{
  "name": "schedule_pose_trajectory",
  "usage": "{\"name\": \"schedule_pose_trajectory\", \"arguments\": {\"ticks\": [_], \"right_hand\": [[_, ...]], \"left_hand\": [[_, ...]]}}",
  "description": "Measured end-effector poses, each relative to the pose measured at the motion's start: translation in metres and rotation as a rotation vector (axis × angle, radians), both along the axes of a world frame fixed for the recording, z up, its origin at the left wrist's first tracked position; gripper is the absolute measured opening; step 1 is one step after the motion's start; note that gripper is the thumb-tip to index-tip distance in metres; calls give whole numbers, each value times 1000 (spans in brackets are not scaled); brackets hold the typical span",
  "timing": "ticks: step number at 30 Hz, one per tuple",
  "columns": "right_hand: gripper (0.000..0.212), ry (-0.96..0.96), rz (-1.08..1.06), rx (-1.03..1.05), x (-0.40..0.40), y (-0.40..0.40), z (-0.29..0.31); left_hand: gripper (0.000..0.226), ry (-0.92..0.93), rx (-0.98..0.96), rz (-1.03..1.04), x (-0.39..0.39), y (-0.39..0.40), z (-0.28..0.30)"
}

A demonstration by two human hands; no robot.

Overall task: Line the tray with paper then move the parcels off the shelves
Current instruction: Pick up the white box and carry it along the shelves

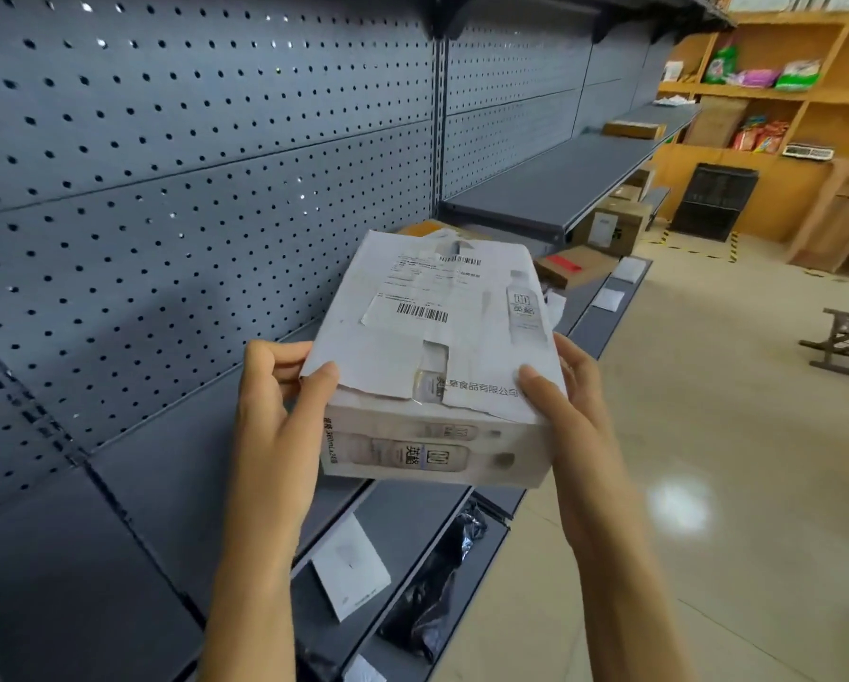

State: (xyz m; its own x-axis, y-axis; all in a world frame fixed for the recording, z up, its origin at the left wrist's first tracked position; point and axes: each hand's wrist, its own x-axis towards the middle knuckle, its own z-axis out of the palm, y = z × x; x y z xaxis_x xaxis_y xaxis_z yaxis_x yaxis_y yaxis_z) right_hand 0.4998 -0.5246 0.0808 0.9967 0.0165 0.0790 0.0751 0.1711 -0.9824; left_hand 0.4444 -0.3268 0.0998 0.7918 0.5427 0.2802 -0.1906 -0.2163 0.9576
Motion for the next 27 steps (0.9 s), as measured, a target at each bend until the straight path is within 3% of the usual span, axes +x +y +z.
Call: {"name": "schedule_pose_trajectory", "arguments": {"ticks": [15, 27], "right_hand": [[35, 165, 477, -88, 161, 40, -21], [36, 0, 632, -257, 251, 35, -25]], "left_hand": [[5, 199, 102, 407, 84, 6, -10], [16, 356, 150, 488, 131, -23, -32]]}}
